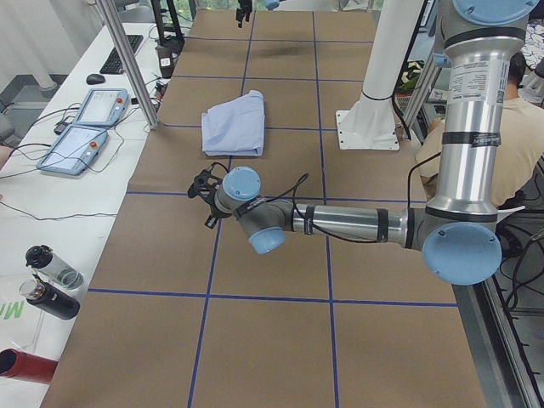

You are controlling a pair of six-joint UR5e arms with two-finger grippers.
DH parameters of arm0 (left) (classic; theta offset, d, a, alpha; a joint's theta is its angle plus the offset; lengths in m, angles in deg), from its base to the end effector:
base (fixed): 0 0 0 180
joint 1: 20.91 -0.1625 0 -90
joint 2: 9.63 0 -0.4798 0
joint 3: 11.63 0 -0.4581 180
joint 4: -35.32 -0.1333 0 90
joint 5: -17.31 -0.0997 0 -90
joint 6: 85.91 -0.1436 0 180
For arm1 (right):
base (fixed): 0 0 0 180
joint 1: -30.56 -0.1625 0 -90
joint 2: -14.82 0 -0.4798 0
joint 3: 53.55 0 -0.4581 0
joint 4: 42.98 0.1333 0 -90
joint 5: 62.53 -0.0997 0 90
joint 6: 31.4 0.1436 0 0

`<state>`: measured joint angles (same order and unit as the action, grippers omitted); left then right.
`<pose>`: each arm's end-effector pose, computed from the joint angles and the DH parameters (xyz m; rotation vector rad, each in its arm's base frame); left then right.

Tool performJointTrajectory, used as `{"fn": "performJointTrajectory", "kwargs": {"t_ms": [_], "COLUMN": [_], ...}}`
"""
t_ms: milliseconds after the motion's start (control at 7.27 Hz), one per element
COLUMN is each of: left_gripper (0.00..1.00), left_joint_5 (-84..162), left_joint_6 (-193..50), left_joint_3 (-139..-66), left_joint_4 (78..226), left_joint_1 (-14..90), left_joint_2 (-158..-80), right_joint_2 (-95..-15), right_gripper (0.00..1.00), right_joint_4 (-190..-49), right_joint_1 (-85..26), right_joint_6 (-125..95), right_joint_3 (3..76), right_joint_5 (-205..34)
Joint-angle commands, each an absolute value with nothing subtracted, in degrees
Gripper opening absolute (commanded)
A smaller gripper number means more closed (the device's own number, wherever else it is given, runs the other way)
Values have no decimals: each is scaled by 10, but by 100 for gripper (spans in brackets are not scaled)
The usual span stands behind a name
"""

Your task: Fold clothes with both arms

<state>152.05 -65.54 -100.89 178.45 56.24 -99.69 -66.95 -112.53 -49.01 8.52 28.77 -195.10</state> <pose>0.1021 -0.5923 0.6309 0.6218 0.9390 0.2399 -0.0835 -0.6534 0.6960 0.0038 -0.8172 0.3498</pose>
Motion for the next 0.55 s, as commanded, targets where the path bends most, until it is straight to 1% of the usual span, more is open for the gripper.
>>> {"fn": "performJointTrajectory", "kwargs": {"t_ms": [0,138,275,413], "left_gripper": [0,0,0,4], "left_joint_5": [1536,1525,1489,1468], "left_joint_6": [-800,-812,-812,-812], "left_joint_3": [-1014,-1015,-1013,-1010], "left_joint_4": [1642,1573,1538,1522], "left_joint_1": [633,639,640,643], "left_joint_2": [-992,-1001,-1014,-1016], "right_joint_2": [-743,-778,-810,-841], "right_gripper": [100,100,100,100], "right_joint_4": [-1126,-1126,-1126,-1126], "right_joint_1": [-553,-568,-573,-572], "right_joint_6": [-112,-172,-199,-214], "right_joint_3": [292,298,317,333], "right_joint_5": [-1976,-1983,-1991,-1994]}}
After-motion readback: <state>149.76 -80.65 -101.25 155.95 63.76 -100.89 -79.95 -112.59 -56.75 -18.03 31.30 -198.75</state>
